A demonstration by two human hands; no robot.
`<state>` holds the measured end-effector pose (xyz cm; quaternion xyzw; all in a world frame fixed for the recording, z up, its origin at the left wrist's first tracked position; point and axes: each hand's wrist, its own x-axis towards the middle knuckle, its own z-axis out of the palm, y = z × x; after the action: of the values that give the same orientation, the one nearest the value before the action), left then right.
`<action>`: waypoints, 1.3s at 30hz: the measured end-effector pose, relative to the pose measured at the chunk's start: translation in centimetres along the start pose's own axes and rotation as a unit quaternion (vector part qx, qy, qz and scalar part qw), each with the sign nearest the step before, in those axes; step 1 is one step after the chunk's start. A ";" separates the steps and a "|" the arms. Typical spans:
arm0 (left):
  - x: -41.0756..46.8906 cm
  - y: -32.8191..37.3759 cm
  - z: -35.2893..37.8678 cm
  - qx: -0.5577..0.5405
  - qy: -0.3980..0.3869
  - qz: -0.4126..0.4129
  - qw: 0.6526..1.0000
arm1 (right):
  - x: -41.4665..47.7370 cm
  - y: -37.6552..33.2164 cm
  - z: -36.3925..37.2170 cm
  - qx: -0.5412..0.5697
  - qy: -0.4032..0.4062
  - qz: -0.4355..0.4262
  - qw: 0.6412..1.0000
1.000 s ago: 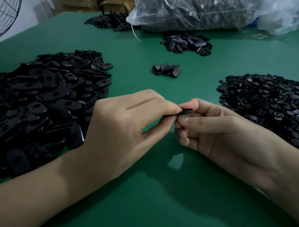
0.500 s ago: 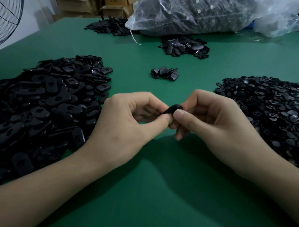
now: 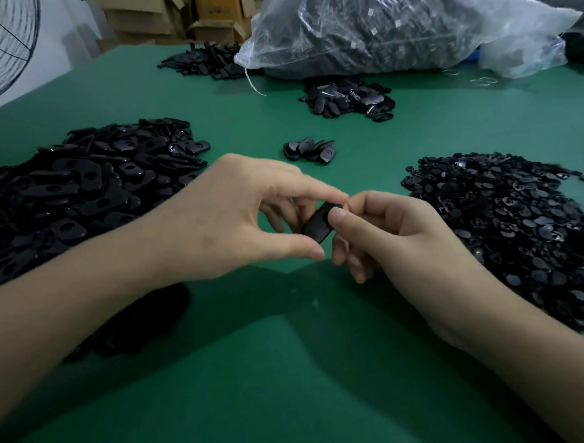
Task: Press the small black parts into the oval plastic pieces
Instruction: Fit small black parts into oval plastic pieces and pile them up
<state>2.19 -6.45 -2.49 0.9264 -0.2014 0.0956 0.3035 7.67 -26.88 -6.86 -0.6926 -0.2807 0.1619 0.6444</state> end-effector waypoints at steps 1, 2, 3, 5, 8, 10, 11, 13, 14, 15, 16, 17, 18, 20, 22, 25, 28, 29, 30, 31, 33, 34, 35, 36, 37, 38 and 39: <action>0.4 -0.3 -0.3 0.015 -0.004 0.005 1.000 | 0.0 0.0 0.0 0.011 -0.002 0.006 1.000; 0.9 -0.8 -0.6 0.018 -0.001 0.000 1.000 | 0.1 0.1 0.1 0.022 -0.003 0.012 1.000; 1.6 -1.3 -0.8 0.011 0.011 -0.018 1.000 | 0.1 0.1 0.1 0.026 -0.002 0.015 1.000; 3.7 -3.0 -1.2 0.003 0.050 -0.064 0.997 | 0.1 0.3 0.1 0.005 -0.001 0.007 1.000; 7.5 -6.0 -1.0 0.054 0.094 -0.117 0.987 | -0.1 0.5 0.2 -0.057 -0.016 -0.015 0.998; 9.7 -7.6 -0.1 0.068 0.103 -0.149 0.981 | 0.0 0.6 0.1 -0.076 -0.025 -0.019 0.997; 10.6 -8.3 0.4 0.070 0.099 -0.161 0.979 | 0.0 0.7 0.1 -0.076 -0.029 -0.018 0.997; 12.1 -9.2 1.4 0.073 0.091 -0.176 0.978 | 0.0 0.8 0.0 -0.070 -0.033 -0.017 0.997; 12.6 -9.7 1.8 0.075 0.091 -0.183 0.976 | 0.0 0.8 0.0 -0.068 -0.035 -0.017 0.997; 13.1 -10.0 2.0 0.079 0.093 -0.192 0.974 | 0.0 0.8 0.0 -0.066 -0.036 -0.017 0.997; 13.4 -10.3 2.1 0.084 0.091 -0.204 0.971 | 0.0 0.9 0.0 -0.065 -0.038 -0.016 0.997; 13.6 -10.6 2.2 0.090 0.082 -0.217 0.968 | 0.0 0.9 0.0 -0.065 -0.039 -0.015 0.997; 13.7 -10.7 2.1 0.099 0.071 -0.229 0.966 | 0.0 0.9 0.0 -0.065 -0.040 -0.014 0.997; 13.8 -11.0 1.9 0.105 0.064 -0.240 0.963 | 0.0 0.9 -0.1 -0.066 -0.039 -0.014 0.997; 13.7 -11.1 1.4 0.083 0.084 -0.242 0.963 | 0.0 0.9 -0.1 -0.065 -0.039 -0.015 0.997; 13.2 -11.6 -0.2 0.093 0.088 -0.287 0.949 | -0.1 0.8 0.0 -0.066 -0.036 -0.020 0.997; 11.7 -11.7 -1.6 0.243 -0.015 -0.392 0.887 | -0.3 0.7 -0.1 -0.075 -0.023 -0.036 0.996; 11.1 -11.5 -1.8 0.295 -0.054 -0.414 0.860 | -0.3 0.6 -0.1 -0.085 -0.014 -0.044 0.995; 10.5 -11.3 -1.8 0.340 -0.078 -0.424 0.836 | -0.3 0.5 -0.2 -0.094 -0.002 -0.052 0.994; 10.1 -11.2 -1.7 0.376 -0.097 -0.429 0.816 | -0.3 0.3 -0.2 -0.101 0.010 -0.057 0.993; 9.4 -11.3 -1.6 0.431 -0.103 -0.424 0.790 | -0.3 0.1 -0.4 -0.112 0.030 -0.061 0.991; 9.2 -11.3 -1.7 0.449 -0.096 -0.420 0.783 | -0.2 0.0 -0.4 -0.120 0.041 -0.062 0.990; 9.0 -11.2 -1.9 0.462 -0.088 -0.415 0.779 | -0.1 0.0 -0.5 -0.129 0.055 -0.064 0.988; 8.9 -11.2 -2.0 0.465 -0.084 -0.410 0.780 | -0.1 0.0 -0.7 -0.141 0.070 -0.067 0.985; 8.8 -11.2 -2.2 0.462 -0.083 -0.410 0.782 | 0.0 0.1 -1.0 -0.159 0.086 -0.073 0.981; 8.6 -11.1 -2.4 0.457 -0.077 -0.407 0.787 | 0.1 0.1 -1.3 -0.184 0.101 -0.078 0.975; 8.4 -11.1 -2.6 0.457 -0.069 -0.404 0.790 | 0.2 0.1 -1.7 -0.216 0.114 -0.083 0.966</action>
<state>14.42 0.60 -3.75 0.9581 0.2377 -0.0191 -0.1588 8.83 -28.13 -6.75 -0.8036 -0.2900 -0.0366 0.5185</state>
